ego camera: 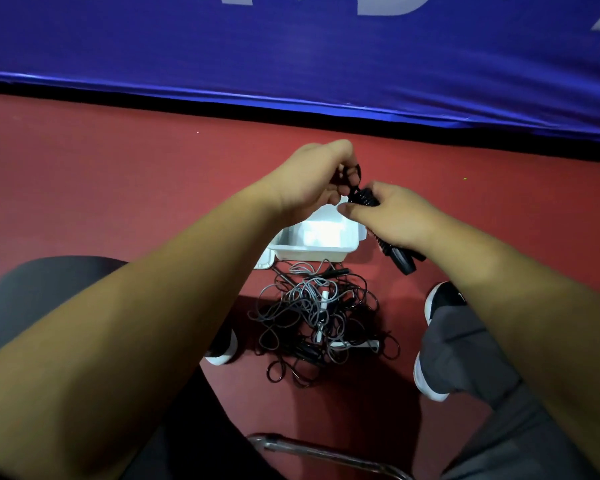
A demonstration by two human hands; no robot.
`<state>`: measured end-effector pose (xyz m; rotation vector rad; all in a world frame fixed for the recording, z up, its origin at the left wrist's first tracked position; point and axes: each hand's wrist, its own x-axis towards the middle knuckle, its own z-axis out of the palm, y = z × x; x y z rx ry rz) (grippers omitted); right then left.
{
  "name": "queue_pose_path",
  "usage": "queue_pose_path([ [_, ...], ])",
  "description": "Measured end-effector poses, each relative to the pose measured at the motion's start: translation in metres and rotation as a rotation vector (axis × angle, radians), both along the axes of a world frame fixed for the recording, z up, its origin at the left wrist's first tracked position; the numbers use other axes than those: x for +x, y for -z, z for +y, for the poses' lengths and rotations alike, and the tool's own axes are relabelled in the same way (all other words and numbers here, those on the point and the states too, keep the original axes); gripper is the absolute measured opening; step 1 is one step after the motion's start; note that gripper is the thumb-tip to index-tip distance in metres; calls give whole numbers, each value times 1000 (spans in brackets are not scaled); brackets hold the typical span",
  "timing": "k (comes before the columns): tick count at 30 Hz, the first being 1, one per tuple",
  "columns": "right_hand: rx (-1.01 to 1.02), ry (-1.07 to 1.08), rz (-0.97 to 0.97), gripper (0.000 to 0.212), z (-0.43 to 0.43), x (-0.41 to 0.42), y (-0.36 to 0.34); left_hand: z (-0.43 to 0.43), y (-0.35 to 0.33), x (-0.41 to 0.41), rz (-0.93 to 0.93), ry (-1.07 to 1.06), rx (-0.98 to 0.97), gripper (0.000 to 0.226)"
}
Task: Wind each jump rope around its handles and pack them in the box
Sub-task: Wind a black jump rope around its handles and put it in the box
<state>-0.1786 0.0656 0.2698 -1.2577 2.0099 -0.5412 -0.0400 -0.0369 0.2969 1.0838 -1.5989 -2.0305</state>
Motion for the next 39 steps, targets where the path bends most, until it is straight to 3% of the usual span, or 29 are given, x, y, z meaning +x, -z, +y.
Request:
queue_pose_path([
  [7,78,9,-34,60,5,3,18,-6,17,5,-137,-73,-40,17],
  [15,138,43,-29,46,18,10,53,2,43,17,-408,23,-326,13],
  [20,268,-5,1,48,8,15,83,0,60,14,-660,245,-445,19],
  [29,417,94,-59,43,-11,38,184,-15,165,26,-730,226,-138,15],
  [34,457,95,-7,61,0,45,247,-11,239,46,-705,149,-48,13],
  [39,475,42,34,59,2,51,266,-9,271,52,-723,128,-28,17],
])
